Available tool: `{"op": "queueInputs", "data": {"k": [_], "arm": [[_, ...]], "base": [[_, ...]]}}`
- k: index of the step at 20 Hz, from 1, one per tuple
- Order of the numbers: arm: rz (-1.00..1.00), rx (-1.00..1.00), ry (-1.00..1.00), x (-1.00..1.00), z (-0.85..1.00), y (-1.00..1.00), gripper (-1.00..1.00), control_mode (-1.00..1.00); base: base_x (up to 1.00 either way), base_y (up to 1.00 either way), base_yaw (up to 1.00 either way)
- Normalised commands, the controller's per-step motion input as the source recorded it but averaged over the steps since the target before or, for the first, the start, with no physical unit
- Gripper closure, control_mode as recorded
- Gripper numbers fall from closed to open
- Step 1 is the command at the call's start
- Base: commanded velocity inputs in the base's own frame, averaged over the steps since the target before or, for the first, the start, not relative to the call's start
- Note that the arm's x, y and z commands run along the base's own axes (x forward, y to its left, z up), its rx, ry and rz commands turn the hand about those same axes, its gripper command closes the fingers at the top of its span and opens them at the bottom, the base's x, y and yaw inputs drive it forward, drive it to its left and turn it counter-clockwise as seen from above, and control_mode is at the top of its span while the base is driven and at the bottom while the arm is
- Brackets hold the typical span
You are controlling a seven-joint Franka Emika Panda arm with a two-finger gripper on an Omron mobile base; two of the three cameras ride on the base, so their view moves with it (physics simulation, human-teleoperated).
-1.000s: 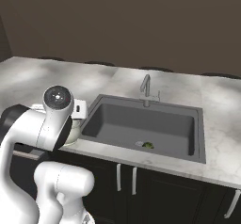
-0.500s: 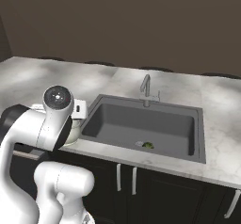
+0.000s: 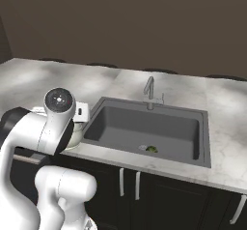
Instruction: Open the cabinet, pick the kettle from the cabinet, and place it in the sink.
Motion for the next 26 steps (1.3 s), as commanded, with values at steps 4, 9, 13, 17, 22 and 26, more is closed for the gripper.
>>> {"op": "queueInputs", "data": {"k": [4,9,13,17,22,26], "arm": [[0.00,0.00,0.00,0.00,0.00,0.00,1.00,1.00],[0.00,0.00,0.00,0.00,0.00,0.00,1.00,-1.00],[0.00,0.00,0.00,0.00,0.00,0.00,1.00,-1.00],[0.00,0.00,0.00,0.00,0.00,0.00,1.00,-1.00],[0.00,0.00,0.00,0.00,0.00,0.00,1.00,-1.00],[0.00,0.00,0.00,0.00,0.00,0.00,1.00,-1.00]], "base": [[0.00,0.00,0.00],[0.00,0.00,0.00],[0.00,0.00,0.00],[0.00,0.00,0.00],[0.00,0.00,0.00],[0.00,0.00,0.00]]}}
